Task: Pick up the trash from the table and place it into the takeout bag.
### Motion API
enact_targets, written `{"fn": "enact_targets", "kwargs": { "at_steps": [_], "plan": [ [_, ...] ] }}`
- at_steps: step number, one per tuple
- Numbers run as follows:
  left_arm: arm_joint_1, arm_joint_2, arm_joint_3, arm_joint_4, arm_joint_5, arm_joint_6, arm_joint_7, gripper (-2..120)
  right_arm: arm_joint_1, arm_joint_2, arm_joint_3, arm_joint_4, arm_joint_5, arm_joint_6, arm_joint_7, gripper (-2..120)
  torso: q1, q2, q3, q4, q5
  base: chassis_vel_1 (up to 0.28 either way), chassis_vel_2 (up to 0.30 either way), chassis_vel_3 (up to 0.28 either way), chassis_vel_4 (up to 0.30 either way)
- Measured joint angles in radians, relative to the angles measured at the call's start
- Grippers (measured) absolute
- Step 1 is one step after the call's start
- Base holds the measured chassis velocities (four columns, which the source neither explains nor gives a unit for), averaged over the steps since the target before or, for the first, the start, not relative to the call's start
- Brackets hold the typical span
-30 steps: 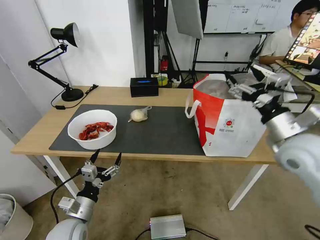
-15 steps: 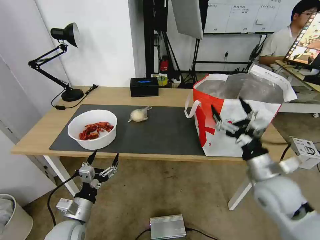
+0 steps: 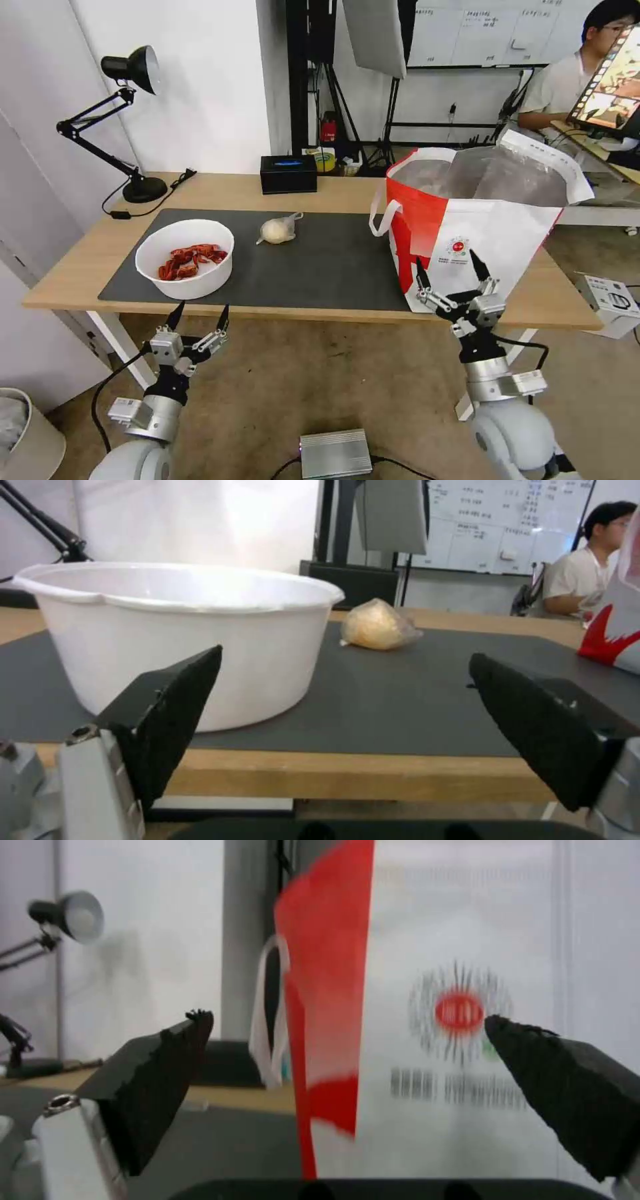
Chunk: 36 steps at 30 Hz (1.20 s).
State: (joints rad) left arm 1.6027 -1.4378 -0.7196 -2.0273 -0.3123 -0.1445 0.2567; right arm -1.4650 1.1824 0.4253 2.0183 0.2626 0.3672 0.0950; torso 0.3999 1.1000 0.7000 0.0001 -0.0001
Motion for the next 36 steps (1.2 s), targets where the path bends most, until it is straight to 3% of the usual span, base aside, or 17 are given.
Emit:
{"fn": "enact_targets", "kwargs": {
  "at_steps": [17,27,36],
  "plan": [
    [0.045,-0.037,-0.027,-0.044,0.023,0.021,-0.036,100,-0.205,0.01,-0.08,0.132,-0.091,-0.127,0.187,100,0.0,0.0,0.0,-0.0001,-0.0001,0.0,0.0,0.0,0.0],
    [0.076,-0.011,0.008,-0.051,0.013,0.022,-0.035,100,-0.224,0.068,-0.127,0.112,-0.06,-0.131,0.179,100,0.0,0.0,0.0,-0.0002,0.0,0.0,0.0,0.0,0.0],
    [0.054,-0.019,0.022,-0.029,0.016,0.02,-0.028,100,-0.212,0.022,-0.118,0.086,-0.057,-0.127,0.179,100,0.0,0.0,0.0,0.0,0.0,0.0,0.0,0.0,0.0]
  ]
}}
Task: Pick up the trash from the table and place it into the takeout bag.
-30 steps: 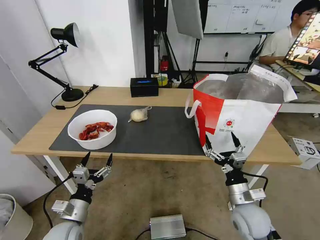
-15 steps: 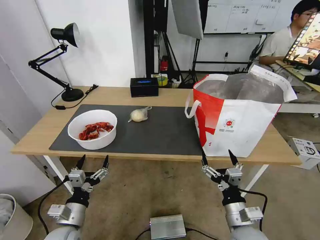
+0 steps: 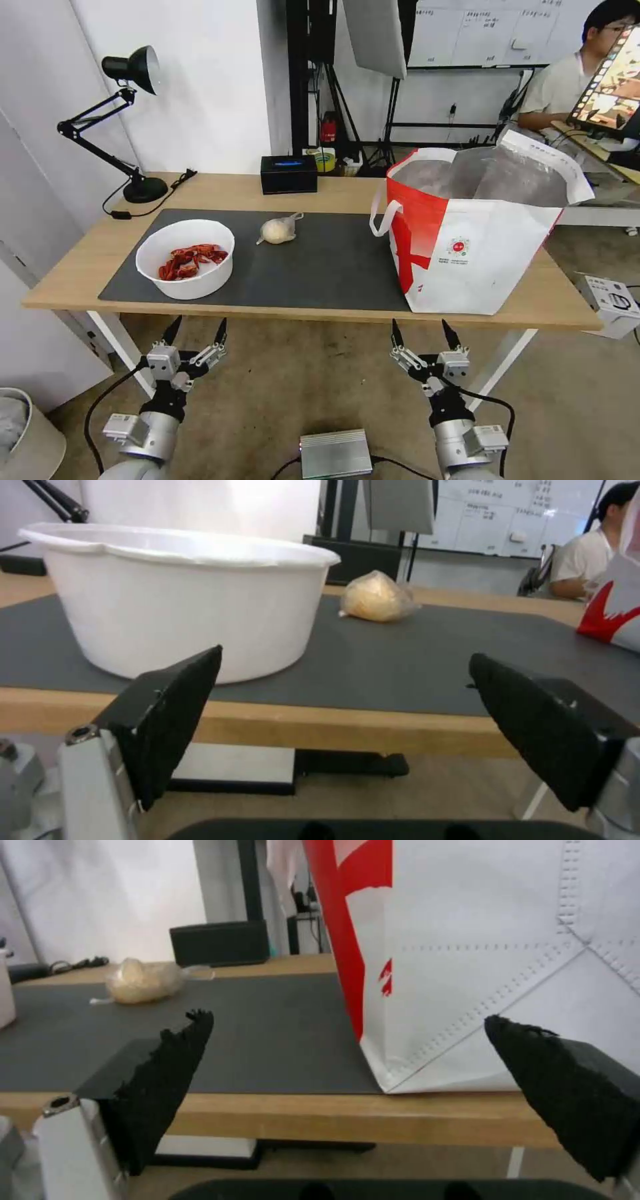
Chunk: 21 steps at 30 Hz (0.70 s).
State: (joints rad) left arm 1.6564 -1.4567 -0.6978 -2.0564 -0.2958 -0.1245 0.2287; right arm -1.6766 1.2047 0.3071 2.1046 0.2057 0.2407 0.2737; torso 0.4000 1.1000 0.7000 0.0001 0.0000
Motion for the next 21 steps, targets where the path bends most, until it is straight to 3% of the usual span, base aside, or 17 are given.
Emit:
{"fn": "enact_targets", "kwargs": {
  "at_steps": [21],
  "plan": [
    [-0.022,-0.043,-0.025,0.009,0.045,0.024,-0.002,100,0.084,-0.081,-0.041,-0.019,0.081,-0.004,-0.001,100,0.0,0.0,0.0,-0.0002,0.0,0.0,0.0,0.0,0.0]
  ]
}}
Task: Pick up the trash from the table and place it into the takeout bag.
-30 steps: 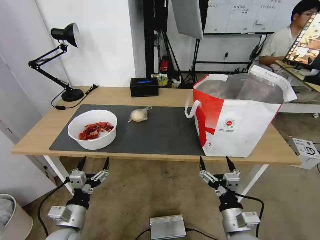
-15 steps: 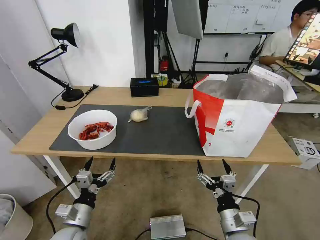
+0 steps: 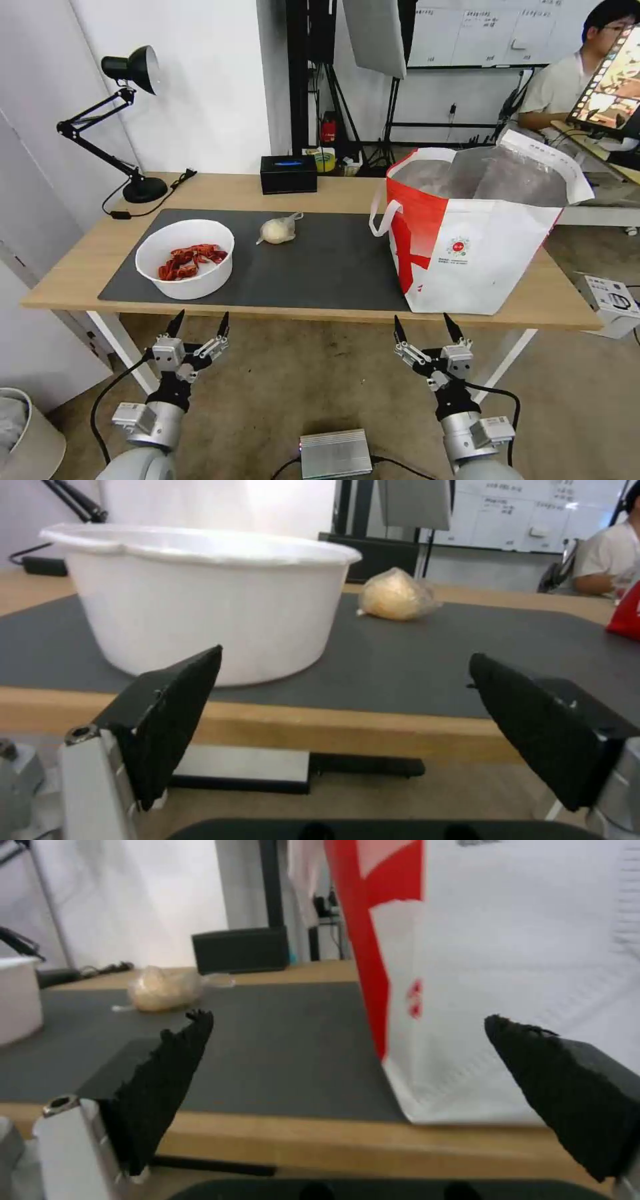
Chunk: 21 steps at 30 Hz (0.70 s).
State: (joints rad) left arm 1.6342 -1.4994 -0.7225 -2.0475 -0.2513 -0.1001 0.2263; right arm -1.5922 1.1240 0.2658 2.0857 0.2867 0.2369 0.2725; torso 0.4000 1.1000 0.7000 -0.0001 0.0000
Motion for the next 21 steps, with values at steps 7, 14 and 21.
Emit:
{"fn": "enact_targets", "kwargs": {
  "at_steps": [7,14,21],
  "plan": [
    [0.015,-0.034,-0.019,0.005,0.014,-0.009,0.001,100,0.159,-0.036,-0.078,-0.062,0.105,-0.011,-0.011,100,0.0,0.0,0.0,0.0002,0.0,0.0,0.0,0.0,0.0],
    [0.031,-0.06,-0.03,-0.003,0.022,-0.016,0.002,100,0.306,-0.041,-0.17,-0.141,0.198,-0.03,-0.019,99,0.0,0.0,0.0,0.0002,-0.0002,0.0,0.0,0.0,0.0],
    [0.054,-0.071,-0.059,-0.015,0.021,-0.025,0.005,100,0.476,0.009,-0.311,-0.245,0.237,-0.051,-0.021,99,0.0,0.0,0.0,0.0002,0.0,0.0,0.0,0.0,0.0]
  ]
}}
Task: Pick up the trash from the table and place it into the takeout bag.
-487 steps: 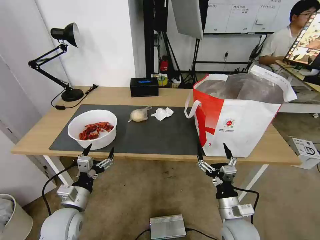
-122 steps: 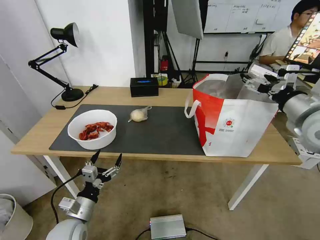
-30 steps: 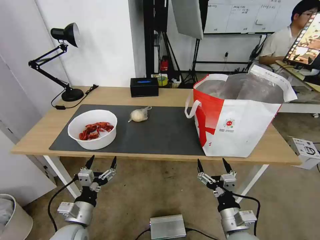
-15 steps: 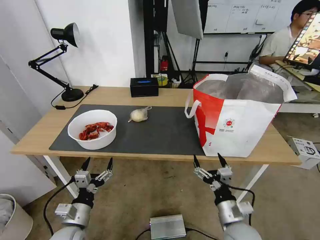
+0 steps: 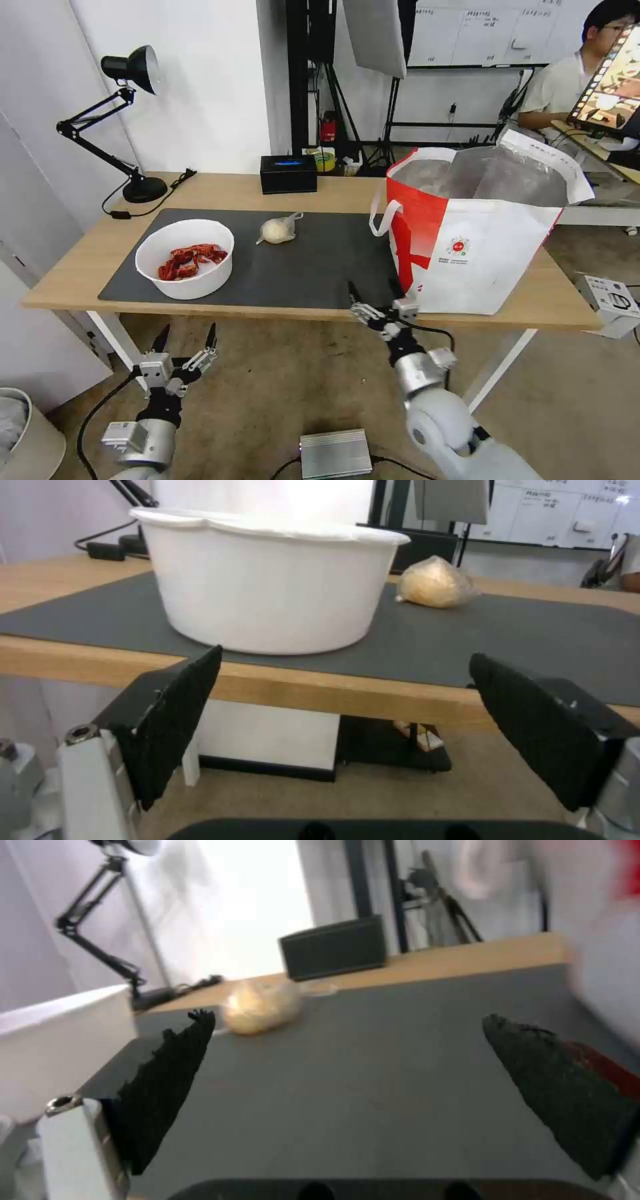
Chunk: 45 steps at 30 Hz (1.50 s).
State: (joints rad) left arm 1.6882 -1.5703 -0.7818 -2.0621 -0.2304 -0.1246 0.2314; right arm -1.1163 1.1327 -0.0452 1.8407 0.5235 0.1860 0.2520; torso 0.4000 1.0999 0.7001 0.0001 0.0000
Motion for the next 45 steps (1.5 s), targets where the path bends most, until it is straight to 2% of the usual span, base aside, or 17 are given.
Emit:
{"fn": "enact_targets", "kwargs": {
  "at_steps": [4,7,15,23,31,34,38,42,45],
  "plan": [
    [0.007,0.01,-0.004,0.001,-0.001,-0.009,0.002,100,0.08,0.018,-0.053,-0.047,0.014,-0.001,-0.004,99,0.0,0.0,0.0,-0.0001,0.0,0.0,0.0,0.0,0.0],
    [0.013,0.014,-0.01,0.004,-0.002,-0.016,0.018,100,0.208,0.037,-0.123,-0.123,0.04,-0.003,-0.005,99,0.0,0.0,0.0,0.0,-0.0001,0.0,0.0,0.0,0.0],
    [0.009,0.005,-0.002,0.004,-0.002,-0.018,0.022,100,0.427,0.075,-0.216,-0.266,0.098,-0.011,-0.001,99,0.0,0.0,0.0,0.0,-0.0003,0.0,0.0,0.0,0.0],
    [0.022,0.001,-0.002,0.002,0.0,-0.024,0.053,100,0.66,0.176,-0.311,-0.482,0.168,-0.048,-0.009,99,0.0,0.0,0.0,0.0,-0.0002,0.0,0.0,0.0,0.0],
    [0.03,0.001,-0.003,0.004,0.0,-0.028,0.055,100,0.763,0.268,-0.352,-0.637,0.178,-0.08,-0.026,99,0.0,0.0,0.0,-0.0001,-0.0002,0.0,0.0,0.0,0.0],
    [0.037,0.0,0.001,0.004,0.001,-0.029,0.057,100,0.835,0.374,-0.359,-0.774,0.168,-0.119,-0.04,98,0.0,0.0,0.0,0.0001,-0.0003,0.0,0.0,0.0,0.0],
    [0.042,0.001,0.0,0.001,0.001,-0.029,0.057,100,0.869,0.423,-0.35,-0.841,0.143,-0.159,-0.04,98,0.0,0.0,0.0,0.0001,-0.0002,0.0,0.0,0.0,0.0],
    [0.046,0.002,-0.003,0.0,0.001,-0.029,0.059,100,0.885,0.44,-0.345,-0.869,0.138,-0.197,-0.037,99,0.0,0.0,0.0,0.0001,-0.0001,0.0,0.0,0.0,0.0],
    [0.047,0.005,-0.005,0.0,0.001,-0.03,0.063,100,0.9,0.444,-0.344,-0.887,0.139,-0.264,-0.028,100,0.0,0.0,0.0,-0.0001,-0.0002,0.0,0.0,0.0,0.0]
  ]
}}
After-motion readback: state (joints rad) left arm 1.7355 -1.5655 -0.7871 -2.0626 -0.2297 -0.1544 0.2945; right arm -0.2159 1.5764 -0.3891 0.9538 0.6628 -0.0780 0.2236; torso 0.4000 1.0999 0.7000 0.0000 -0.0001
